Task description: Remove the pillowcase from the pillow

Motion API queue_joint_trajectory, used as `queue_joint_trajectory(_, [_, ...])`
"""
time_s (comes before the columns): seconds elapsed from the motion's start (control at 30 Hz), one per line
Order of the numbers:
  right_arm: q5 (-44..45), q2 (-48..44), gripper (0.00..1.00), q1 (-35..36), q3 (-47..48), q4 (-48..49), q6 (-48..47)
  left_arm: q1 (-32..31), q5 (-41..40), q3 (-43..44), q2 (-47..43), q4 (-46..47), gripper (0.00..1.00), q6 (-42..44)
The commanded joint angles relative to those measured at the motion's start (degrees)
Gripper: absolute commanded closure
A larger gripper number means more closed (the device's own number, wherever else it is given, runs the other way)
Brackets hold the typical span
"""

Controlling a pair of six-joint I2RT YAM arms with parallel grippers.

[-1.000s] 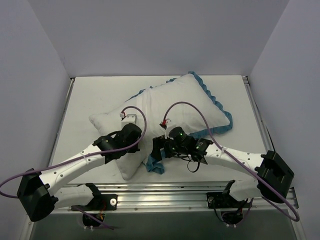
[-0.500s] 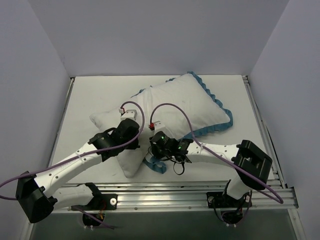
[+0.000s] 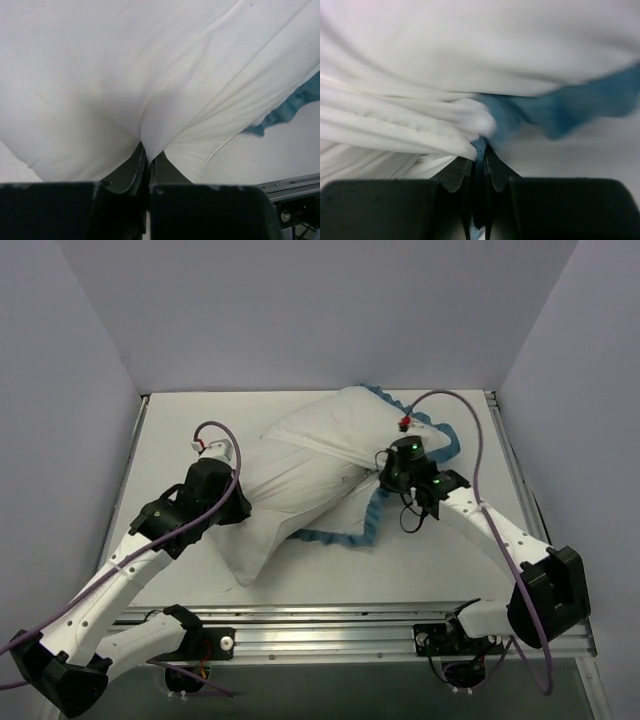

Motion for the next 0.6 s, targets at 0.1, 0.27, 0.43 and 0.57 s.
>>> queue_joint_trajectory(0.1, [-0.3,-7.5,1.00,-22.5,3.6,-9.0,-0.1,6.2,-3.1,5.1,-6.9,-15.1,0.98,3.6])
queue_joint_trajectory(0.27, [-10.0,-8.2,1.00,-25.1,3.0,-8.5,-0.8,6.7,2.4,0.7,-11.9,-15.5,0.98,2.4])
queue_joint_trajectory(0.43, [-21.8,-11.3,0.59,-23.3,-0.8,-4.0,-1.3,6.6,20.6,-9.0,-16.8,-3.6,0.44,-0.2])
queue_joint_trajectory(0.57, [-22.2,-14.7,0.33,-22.0,0.8,-7.5,-3.1,6.6,24.5,-4.6,-14.0,-2.8,0.06,3.0])
